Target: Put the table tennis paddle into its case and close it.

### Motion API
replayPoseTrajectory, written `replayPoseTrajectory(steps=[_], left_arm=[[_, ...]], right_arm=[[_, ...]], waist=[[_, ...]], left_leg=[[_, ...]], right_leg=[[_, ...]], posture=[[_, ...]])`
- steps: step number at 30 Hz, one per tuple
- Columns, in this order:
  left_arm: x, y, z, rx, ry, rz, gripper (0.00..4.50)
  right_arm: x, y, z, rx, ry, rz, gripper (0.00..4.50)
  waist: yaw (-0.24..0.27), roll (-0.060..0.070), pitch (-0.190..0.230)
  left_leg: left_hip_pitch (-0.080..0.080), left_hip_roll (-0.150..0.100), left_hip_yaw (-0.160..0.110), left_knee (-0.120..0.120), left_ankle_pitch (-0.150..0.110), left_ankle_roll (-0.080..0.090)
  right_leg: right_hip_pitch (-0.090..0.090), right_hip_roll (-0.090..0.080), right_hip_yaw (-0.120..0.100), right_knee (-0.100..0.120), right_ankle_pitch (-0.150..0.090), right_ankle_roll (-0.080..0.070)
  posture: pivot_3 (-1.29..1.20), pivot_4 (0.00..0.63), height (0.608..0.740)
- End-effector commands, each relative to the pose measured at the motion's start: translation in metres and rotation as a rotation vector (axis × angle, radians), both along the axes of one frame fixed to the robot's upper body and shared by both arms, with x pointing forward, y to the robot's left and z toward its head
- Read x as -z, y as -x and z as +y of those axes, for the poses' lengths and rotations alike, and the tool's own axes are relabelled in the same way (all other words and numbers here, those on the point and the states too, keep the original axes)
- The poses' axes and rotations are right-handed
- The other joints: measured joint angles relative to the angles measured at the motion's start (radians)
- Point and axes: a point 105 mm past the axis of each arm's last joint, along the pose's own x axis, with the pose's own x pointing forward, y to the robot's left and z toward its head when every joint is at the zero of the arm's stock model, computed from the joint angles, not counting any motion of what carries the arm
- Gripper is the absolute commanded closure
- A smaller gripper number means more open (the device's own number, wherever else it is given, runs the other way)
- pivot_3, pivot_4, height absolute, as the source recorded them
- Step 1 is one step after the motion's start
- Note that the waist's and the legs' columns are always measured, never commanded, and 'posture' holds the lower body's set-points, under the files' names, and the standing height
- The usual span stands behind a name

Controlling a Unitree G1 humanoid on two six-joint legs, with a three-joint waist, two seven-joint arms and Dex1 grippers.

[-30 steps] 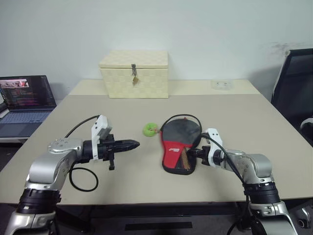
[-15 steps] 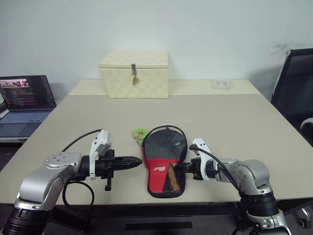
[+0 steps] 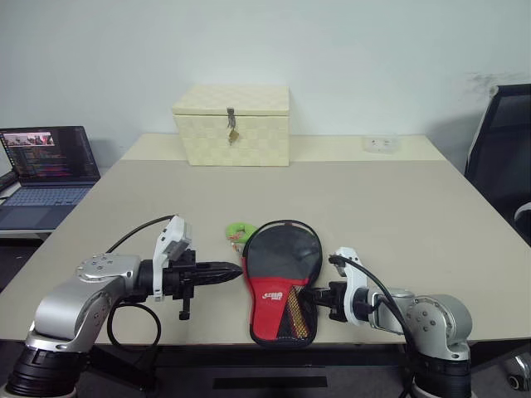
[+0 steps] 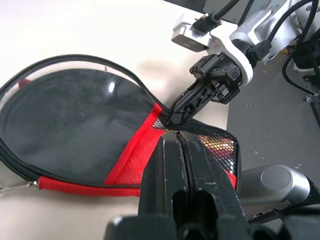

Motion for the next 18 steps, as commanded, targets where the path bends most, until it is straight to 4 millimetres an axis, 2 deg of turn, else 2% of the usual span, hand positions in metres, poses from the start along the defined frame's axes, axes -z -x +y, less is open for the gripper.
replayPoseTrajectory(steps=[1,4,7,11,12,14,17,18], left_arm=[[-0.008,-0.003,0.004,-0.017,-0.014,-0.048,4.5],[-0.009,-0.007,0.008,-0.056,-0.009,-0.061,4.5],[-0.011,-0.014,0.013,-0.119,0.001,-0.079,4.5],[-0.014,-0.029,0.021,-0.223,0.019,-0.127,4.5],[-0.015,-0.036,0.024,-0.266,0.021,-0.149,4.5],[-0.015,-0.05,0.031,-0.35,0.009,-0.176,4.5],[-0.011,-0.068,0.041,-0.447,-0.017,-0.192,4.5],[-0.009,-0.076,0.045,-0.495,-0.021,-0.187,4.31]], right_arm=[[-0.003,0.006,-0.004,-0.011,0.024,-0.023,3.47],[-0.016,0.006,-0.014,-0.062,0.119,-0.138,2.57],[-0.035,0.013,-0.019,-0.199,0.208,-0.28,1.51],[-0.072,0.022,-0.01,-0.376,0.112,-0.425,0.18],[-0.079,0.018,-0.006,-0.383,0.073,-0.452,0.04],[-0.084,0.008,0.0,-0.376,0.042,-0.474,0.04],[-0.081,-0.01,0.013,-0.351,0.043,-0.488,0.04],[-0.077,-0.022,0.017,-0.309,0.069,-0.497,0.01]], waist=[[0.001,0.0,0.0],[0.003,0.0,0.0],[0.007,0.0,0.0],[0.007,0.0,0.0],[0.006,0.0,0.0],[0.006,0.0,0.0],[0.007,0.0,0.0],[0.007,0.0,0.0]], left_leg=[[0.0,0.0,0.0,0.0,0.0,0.0],[0.0,0.0,0.0,0.0,0.0,0.0],[0.0,-0.001,0.0,0.0,0.0,0.0],[0.0,-0.001,0.0,0.0,0.0,0.0],[0.0,-0.001,0.0,0.0,0.0,0.0],[0.001,-0.001,0.0,0.001,0.0,0.0],[0.001,-0.001,0.0,0.001,0.0,0.0],[0.001,-0.001,0.0,0.002,0.0,0.0]], right_leg=[[0.0,0.0,0.0,0.0,0.0,0.0],[0.0,0.0,0.0,0.0,0.0,0.0],[0.0,-0.001,0.0,-0.001,-0.002,0.004],[0.001,-0.001,-0.001,-0.001,-0.003,0.005],[0.001,0.0,-0.001,-0.001,-0.003,0.005],[0.001,0.001,-0.001,0.0,-0.003,0.005],[0.001,0.001,-0.001,0.0,-0.003,0.004],[0.001,0.001,-0.001,0.0,-0.002,0.004]], posture=[[0.0,0.15,0.74],[0.0,0.15,0.74],[0.0,0.15,0.74],[0.0,0.15,0.74],[0.0,0.15,0.74],[0.0,0.15,0.74],[0.0,0.15,0.74],[0.0,0.15,0.74]])
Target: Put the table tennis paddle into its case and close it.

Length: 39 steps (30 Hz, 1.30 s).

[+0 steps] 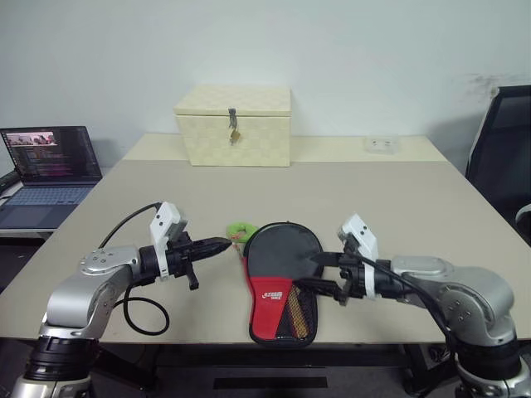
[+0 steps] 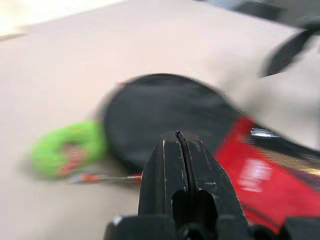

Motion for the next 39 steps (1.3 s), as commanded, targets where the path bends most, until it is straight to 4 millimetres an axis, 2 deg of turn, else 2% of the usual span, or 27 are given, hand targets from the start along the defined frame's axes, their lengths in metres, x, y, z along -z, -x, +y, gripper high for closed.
replayPoseTrajectory(steps=[1,3,5,10,13,16,21,29,34,36,39], left_arm=[[-0.003,-0.023,0.013,-0.135,-0.032,-0.041,4.11],[0.002,-0.035,0.016,-0.181,-0.05,-0.039,3.62],[0.003,-0.048,0.016,-0.214,-0.05,-0.04,2.91],[0.003,-0.075,0.015,-0.274,-0.023,-0.024,1.12],[0.004,-0.099,0.009,-0.325,0.027,0.032,0.06],[0.008,-0.111,-0.007,-0.289,0.07,0.104,0.02],[0.023,-0.116,-0.027,-0.241,0.09,0.226,0.02],[0.043,-0.113,-0.03,-0.224,-0.012,0.265,0.02],[0.045,-0.113,-0.028,-0.234,-0.005,0.263,0.02],[0.046,-0.113,-0.028,-0.236,0.004,0.262,0.39],[0.047,-0.113,-0.029,-0.237,0.009,0.264,1.26]], right_arm=[[0.005,-0.029,0.014,0.087,0.021,-0.059,0.0],[0.008,-0.043,0.018,0.131,0.031,-0.08,0.0],[0.006,-0.047,0.02,0.139,0.021,-0.09,0.0],[0.01,-0.047,0.022,0.136,0.025,-0.098,0.0],[0.014,-0.044,0.025,0.134,0.03,-0.093,0.0],[0.015,-0.042,0.028,0.13,0.03,-0.092,0.0],[0.016,-0.039,0.031,0.121,0.038,-0.096,0.0],[0.013,-0.037,0.031,0.128,0.026,-0.109,0.0],[0.001,-0.043,0.046,0.119,-0.021,-0.137,0.0],[0.002,-0.048,0.057,0.116,-0.02,-0.145,0.0],[0.015,-0.056,0.068,0.114,0.007,-0.137,0.0]], waist=[[0.001,0.0,0.0],[0.004,0.0,0.0],[0.008,0.0,0.0],[0.023,0.0,0.0],[0.026,0.0,0.0],[0.024,-0.001,0.0],[0.017,-0.001,0.0],[0.007,-0.001,0.0],[0.006,-0.001,0.0],[0.005,-0.001,0.0],[0.005,-0.001,0.0]], left_leg=[[-0.001,0.0,0.0,0.0,0.0,0.0],[-0.001,0.0,0.0,0.0,0.0,0.0],[-0.002,0.0,0.0,0.0,0.0,0.0],[-0.003,-0.001,0.0,0.0,0.0,0.0],[-0.003,-0.002,-0.001,0.001,0.0,0.0],[-0.003,-0.003,-0.001,0.002,0.0,0.0],[-0.003,-0.003,0.001,0.001,0.0,0.0],[-0.003,-0.003,0.0,0.001,0.0,0.0],[-0.003,-0.003,0.0,0.001,0.0,0.0],[-0.003,-0.003,0.0,0.001,0.0,0.0],[-0.003,-0.003,0.0,0.002,0.0,0.0]], right_leg=[[0.0,0.0,0.0,0.0,0.0,-0.001],[-0.001,-0.001,0.0,0.0,0.001,-0.002],[-0.001,-0.001,-0.001,0.0,0.002,-0.004],[-0.001,-0.003,-0.002,0.0,0.003,-0.004],[-0.001,-0.003,-0.003,0.0,0.003,-0.004],[-0.001,-0.001,-0.005,0.001,0.003,-0.004],[-0.002,-0.001,-0.004,0.0,0.003,-0.003],[-0.003,-0.001,-0.004,0.001,0.003,-0.003],[-0.003,-0.002,-0.004,0.002,0.003,-0.003],[-0.003,-0.002,-0.004,0.002,0.003,-0.003],[-0.003,-0.002,-0.004,0.003,0.003,-0.003]], posture=[[0.0,0.15,0.74],[0.0,0.15,0.74],[0.0,0.15,0.74],[0.0,0.15,0.74],[0.0,0.15,0.74],[0.0,0.15,0.74],[0.0,0.15,0.74],[0.0,0.15,0.74],[0.0,0.15,0.74],[0.0,0.15,0.74],[0.0,0.15,0.74]])
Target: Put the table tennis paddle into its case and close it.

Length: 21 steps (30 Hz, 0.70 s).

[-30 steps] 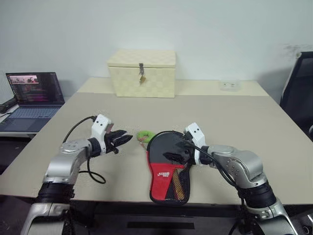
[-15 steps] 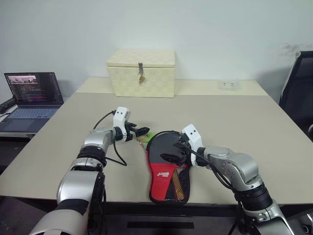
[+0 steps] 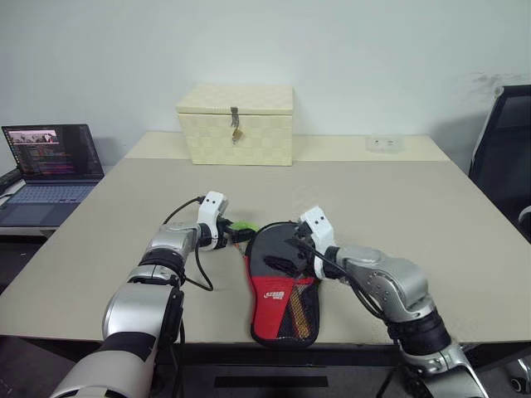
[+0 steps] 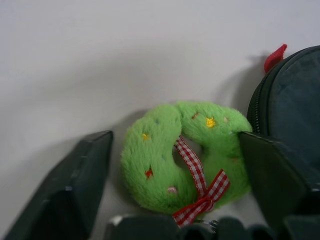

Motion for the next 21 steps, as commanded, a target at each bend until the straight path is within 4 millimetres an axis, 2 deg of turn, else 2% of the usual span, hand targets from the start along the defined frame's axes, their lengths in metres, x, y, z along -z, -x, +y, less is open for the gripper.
replayPoseTrajectory(steps=[1,3,6,9,16,21], left_arm=[[-0.007,-0.002,-0.001,-0.001,0.002,-0.029,1.6],[-0.006,-0.002,-0.001,0.0,0.001,-0.029,2.36],[-0.007,-0.004,0.003,-0.021,-0.009,-0.04,3.54],[-0.012,-0.007,0.005,-0.051,-0.009,-0.065,4.49],[-0.052,-0.025,-0.015,-0.083,-0.071,-0.235,4.49],[-0.067,-0.034,-0.033,-0.096,-0.2,-0.337,4.49]], right_arm=[[0.009,-0.008,0.011,-0.001,0.026,-0.026,0.0],[0.022,-0.014,0.012,0.017,0.058,-0.012,0.0],[0.049,-0.021,0.003,0.069,0.128,0.03,0.0],[0.059,-0.022,-0.004,0.089,0.148,0.043,0.0],[0.08,-0.017,-0.016,0.113,0.189,0.086,0.0],[0.092,-0.011,-0.02,0.104,0.221,0.118,0.0]], waist=[[0.0,0.0,0.0],[0.0,0.0,0.0],[0.0,0.0,0.0],[0.0,-0.001,-0.001],[0.009,-0.003,-0.002],[0.014,-0.006,-0.004]], left_leg=[[0.0,0.0,0.0,0.0,0.0,0.0],[0.0,0.0,0.0,0.0,0.0,0.0],[-0.001,0.0,0.0,0.0,0.0,0.0],[0.0,0.0,0.0,0.0,0.0,0.0],[0.0,0.0,-0.001,0.003,0.0,0.0],[0.002,0.0,0.0,0.003,0.0,0.0]], right_leg=[[0.0,0.0,0.0,0.0,0.0,0.0],[0.0,0.0,0.0,0.0,0.0,0.0],[0.0,0.0,0.0,-0.001,0.0,0.0],[0.0,-0.001,0.0,0.0,0.0,0.0],[0.001,-0.001,0.0,0.002,0.0,0.0],[0.002,-0.001,0.0,0.003,0.0,0.001]], posture=[[0.0,0.15,0.74],[0.0,0.15,0.74],[0.0,0.15,0.74],[0.0,0.15,0.74],[0.0,0.15,0.74],[0.0,0.15,0.74]])
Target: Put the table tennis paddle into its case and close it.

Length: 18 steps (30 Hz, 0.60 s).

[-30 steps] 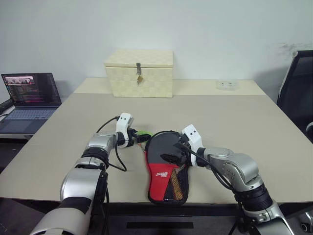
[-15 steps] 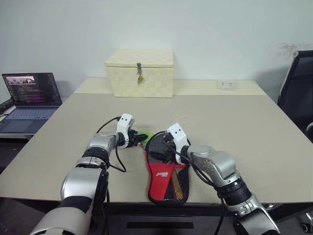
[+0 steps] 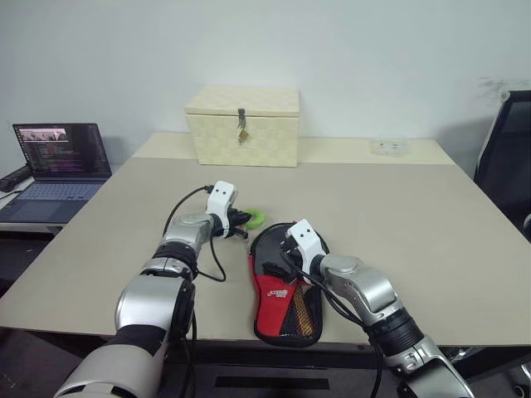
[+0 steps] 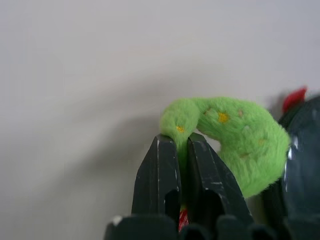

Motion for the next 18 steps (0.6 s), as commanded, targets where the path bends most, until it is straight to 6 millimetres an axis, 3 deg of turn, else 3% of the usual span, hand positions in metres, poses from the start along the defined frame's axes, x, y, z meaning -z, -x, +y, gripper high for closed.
replayPoseTrajectory(steps=[1,10,18], left_arm=[[-0.037,-0.011,-0.017,-0.014,-0.118,-0.164,4.49],[-0.05,-0.016,-0.065,0.019,-0.333,-0.316,4.49],[-0.065,-0.013,-0.098,0.102,-0.606,-0.503,4.49]], right_arm=[[0.039,0.01,-0.012,0.016,0.077,0.133,0.0],[0.065,0.032,-0.021,-0.023,0.16,0.196,0.0],[0.074,0.038,-0.034,-0.014,0.196,0.212,0.0]], waist=[[0.002,0.0,-0.001],[0.005,-0.003,-0.003],[0.006,-0.004,-0.007]], left_leg=[[0.0,0.0,0.0,0.0,0.0,0.0],[0.0,-0.001,0.0,0.0,0.0,0.0],[0.001,-0.002,0.0,0.0,0.0,0.0]], right_leg=[[0.0,0.0,0.0,0.0,0.0,0.0],[0.001,0.001,0.0,0.0,0.0,0.0],[0.002,0.001,0.0,0.0,-0.002,0.004]], posture=[[0.0,0.15,0.74],[0.0,0.15,0.74],[0.0,0.15,0.74]])
